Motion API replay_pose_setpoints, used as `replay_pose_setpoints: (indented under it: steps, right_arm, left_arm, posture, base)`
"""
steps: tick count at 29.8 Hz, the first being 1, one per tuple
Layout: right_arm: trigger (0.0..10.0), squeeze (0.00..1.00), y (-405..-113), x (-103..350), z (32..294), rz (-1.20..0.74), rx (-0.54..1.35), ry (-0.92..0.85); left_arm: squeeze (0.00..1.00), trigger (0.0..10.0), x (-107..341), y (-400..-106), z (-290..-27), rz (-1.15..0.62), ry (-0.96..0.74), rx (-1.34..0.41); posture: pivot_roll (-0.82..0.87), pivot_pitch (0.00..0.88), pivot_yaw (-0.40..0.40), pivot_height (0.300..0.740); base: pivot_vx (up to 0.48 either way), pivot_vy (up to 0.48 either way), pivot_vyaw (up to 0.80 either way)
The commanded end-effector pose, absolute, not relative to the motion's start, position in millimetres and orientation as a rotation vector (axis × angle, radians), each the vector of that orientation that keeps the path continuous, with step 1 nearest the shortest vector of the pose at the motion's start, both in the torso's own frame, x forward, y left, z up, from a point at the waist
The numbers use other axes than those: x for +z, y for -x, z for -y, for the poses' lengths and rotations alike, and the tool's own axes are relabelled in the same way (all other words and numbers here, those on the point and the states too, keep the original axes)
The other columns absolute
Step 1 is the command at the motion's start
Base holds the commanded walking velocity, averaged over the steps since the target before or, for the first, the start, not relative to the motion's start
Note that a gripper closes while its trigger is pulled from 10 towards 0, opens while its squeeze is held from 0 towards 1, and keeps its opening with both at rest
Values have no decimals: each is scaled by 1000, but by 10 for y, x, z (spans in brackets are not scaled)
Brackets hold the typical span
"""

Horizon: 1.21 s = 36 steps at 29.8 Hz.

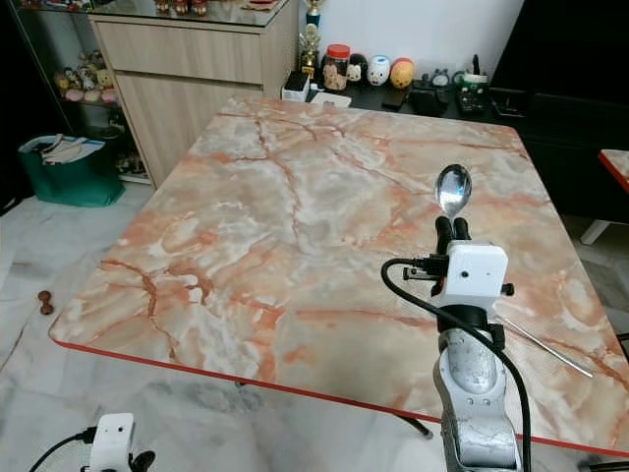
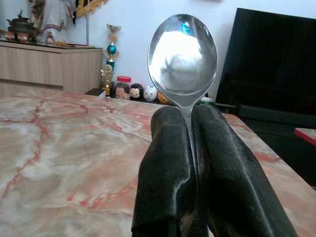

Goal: Setting the table

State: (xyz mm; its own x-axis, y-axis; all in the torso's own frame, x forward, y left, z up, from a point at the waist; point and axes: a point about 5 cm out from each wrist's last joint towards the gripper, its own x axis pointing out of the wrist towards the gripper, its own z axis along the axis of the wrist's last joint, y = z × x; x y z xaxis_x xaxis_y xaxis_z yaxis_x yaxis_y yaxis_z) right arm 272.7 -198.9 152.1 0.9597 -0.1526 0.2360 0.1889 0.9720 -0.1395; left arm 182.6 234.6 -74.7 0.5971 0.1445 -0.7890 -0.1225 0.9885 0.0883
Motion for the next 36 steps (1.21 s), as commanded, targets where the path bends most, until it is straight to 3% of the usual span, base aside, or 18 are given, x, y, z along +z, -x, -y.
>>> replay_pose_setpoints:
  steps: [1,24,36]
  right_arm:
    - [10000,0,-2748,1538,2041,229,-193,163]
    - [10000,0,-2777,1533,2047,220,-193,163]
    - [10000,0,-2813,1562,2056,224,-192,168]
  left_arm:
    - [0,10000,-744,-1848,-2307,-911,-24,139]
    - [0,10000,-712,-1912,-2299,-890,-23,143]
    - [0,10000,-702,-1941,-2270,-876,-18,146]
  posture:
    - [62,0,-57,740]
    - [67,0,-57,740]
    - [68,0,-66,740]
  base:
    - [0,0,0]
    - [-225,0,0]
    - [0,0,0]
